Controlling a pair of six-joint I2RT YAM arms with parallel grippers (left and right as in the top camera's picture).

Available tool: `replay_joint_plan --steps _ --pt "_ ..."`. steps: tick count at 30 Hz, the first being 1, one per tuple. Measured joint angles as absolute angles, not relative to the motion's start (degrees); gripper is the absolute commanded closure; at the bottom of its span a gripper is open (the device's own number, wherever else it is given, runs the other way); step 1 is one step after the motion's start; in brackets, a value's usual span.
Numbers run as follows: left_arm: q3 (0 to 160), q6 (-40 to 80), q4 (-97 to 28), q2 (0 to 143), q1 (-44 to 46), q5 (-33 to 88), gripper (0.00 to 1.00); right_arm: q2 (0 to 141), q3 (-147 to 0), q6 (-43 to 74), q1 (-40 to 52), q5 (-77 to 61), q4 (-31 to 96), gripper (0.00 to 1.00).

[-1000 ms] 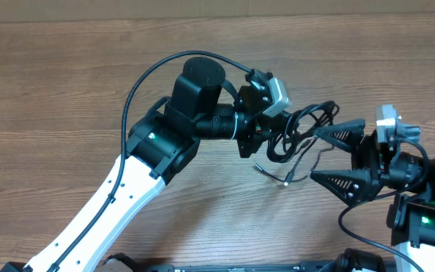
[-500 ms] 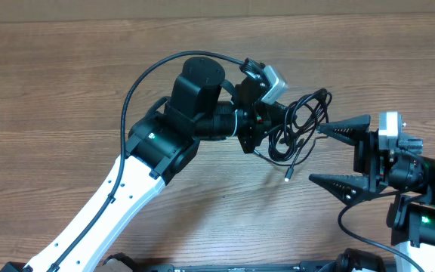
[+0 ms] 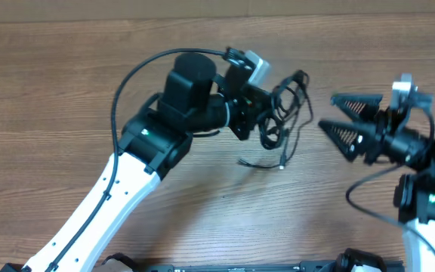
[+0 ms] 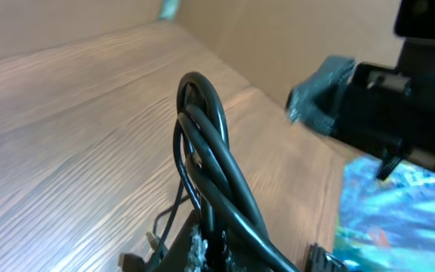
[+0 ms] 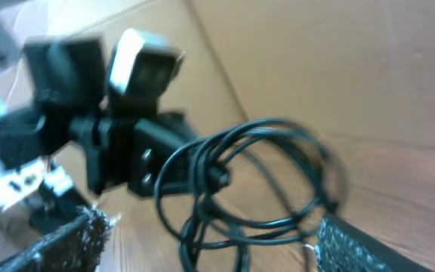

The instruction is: Untangle cables

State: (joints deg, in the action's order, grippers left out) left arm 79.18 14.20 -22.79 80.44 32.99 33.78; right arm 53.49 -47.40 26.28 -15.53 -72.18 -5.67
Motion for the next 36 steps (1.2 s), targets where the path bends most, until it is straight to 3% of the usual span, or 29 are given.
replay_joint_plan --steps 5,8,13,18,26,36 --pt "79.18 15.46 -25.67 80.44 29.74 32.99 0.96 60.27 -55.37 25.21 -15.70 -69.80 1.10 0.07" --pt "79.15 15.99 -26.89 80.44 28.80 32.49 0.96 62.83 -60.95 21.58 -15.70 -65.95 11.46 0.06" --pt "79.15 16.21 -27.66 80.44 28.38 32.29 0.96 66.17 -71.61 9.26 -14.74 -49.50 36.95 0.04" --pt "79.15 16.23 -27.44 80.44 28.38 32.27 0.96 67.33 -77.67 -6.44 -11.09 -37.17 48.40 0.02" --pt "79.18 16.25 -27.44 80.44 28.38 34.59 0.96 67.29 -77.93 -35.18 0.89 -43.13 59.94 0.00" --pt "79.15 11.53 -27.44 80.44 28.38 40.10 0.96 67.29 -77.93 -50.00 9.98 -45.71 64.23 0.00"
